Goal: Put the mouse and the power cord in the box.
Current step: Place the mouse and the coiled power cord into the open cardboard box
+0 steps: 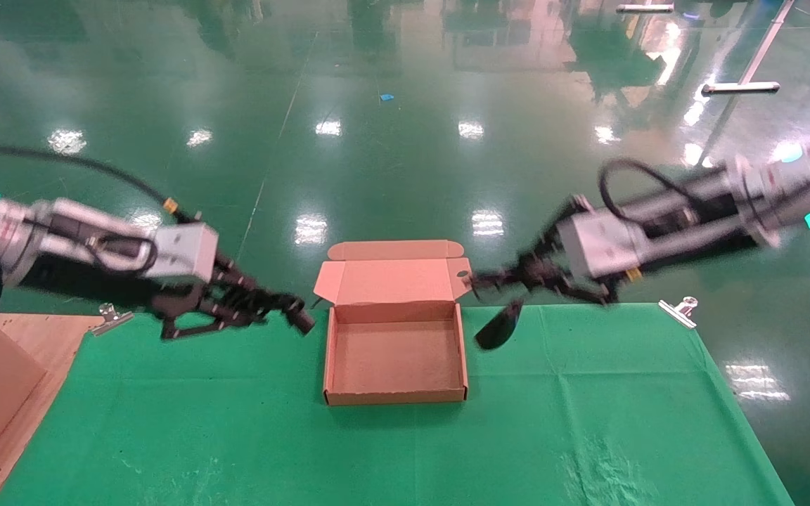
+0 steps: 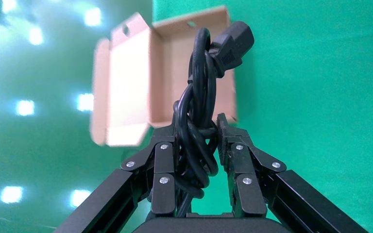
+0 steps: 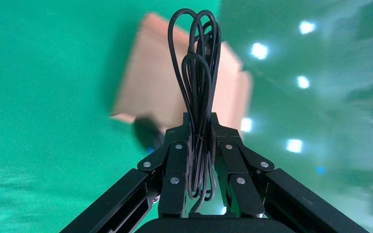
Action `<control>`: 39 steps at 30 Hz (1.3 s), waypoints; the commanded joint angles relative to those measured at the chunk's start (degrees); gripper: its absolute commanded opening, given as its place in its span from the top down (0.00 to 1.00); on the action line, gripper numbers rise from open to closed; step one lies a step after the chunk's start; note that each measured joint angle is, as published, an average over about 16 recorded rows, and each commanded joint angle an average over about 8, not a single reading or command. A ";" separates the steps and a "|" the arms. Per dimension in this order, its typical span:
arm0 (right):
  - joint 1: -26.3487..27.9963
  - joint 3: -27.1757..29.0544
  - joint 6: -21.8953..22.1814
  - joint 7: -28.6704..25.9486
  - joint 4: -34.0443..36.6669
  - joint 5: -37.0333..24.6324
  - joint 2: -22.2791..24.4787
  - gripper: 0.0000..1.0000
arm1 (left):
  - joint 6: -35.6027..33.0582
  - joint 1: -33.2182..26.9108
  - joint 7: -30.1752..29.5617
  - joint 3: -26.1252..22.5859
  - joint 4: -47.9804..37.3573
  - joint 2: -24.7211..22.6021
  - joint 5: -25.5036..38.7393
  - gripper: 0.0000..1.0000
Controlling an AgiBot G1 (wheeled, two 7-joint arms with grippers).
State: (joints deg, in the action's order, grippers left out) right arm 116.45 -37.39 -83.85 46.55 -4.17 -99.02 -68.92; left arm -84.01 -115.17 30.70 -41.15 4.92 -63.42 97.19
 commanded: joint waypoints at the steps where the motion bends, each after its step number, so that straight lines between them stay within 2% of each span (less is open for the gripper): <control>1: 1.59 0.21 0.34 -0.41 -0.42 0.27 -0.88 1.00 | 0.00 -1.74 -0.23 0.14 0.15 -0.94 -0.17 1.00; 10: 1.04 -0.03 7.64 -1.57 0.94 -0.13 -7.00 1.00 | 8.10 -3.10 -0.86 0.65 -1.43 -5.98 -0.63 1.00; 16: -0.88 0.23 13.15 -1.78 0.46 0.35 -8.19 1.00 | 9.72 -2.35 0.01 0.62 -2.63 -7.17 -0.58 1.00; 22: -2.43 0.23 16.41 -2.00 -1.18 0.76 -8.37 1.00 | 11.24 -0.92 2.17 0.21 -2.89 -8.05 0.00 1.00; 26: -2.70 0.07 17.47 -2.34 -1.68 0.87 -8.14 1.00 | 15.39 1.90 6.29 -0.07 -1.79 -9.67 0.44 1.00; 31: -2.41 -0.18 17.12 -2.42 -1.18 0.80 -7.47 1.00 | 25.42 8.12 12.69 1.29 -0.21 -12.19 -1.44 1.00; 39: -1.92 -0.15 13.86 -1.44 0.60 1.07 -6.09 1.00 | 38.54 19.20 19.27 7.39 4.96 -14.65 -11.70 1.00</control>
State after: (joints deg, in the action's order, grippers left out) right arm 114.47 -37.51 -70.06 45.21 -3.66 -97.92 -75.06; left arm -45.69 -96.08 49.36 -35.03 10.25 -77.88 86.21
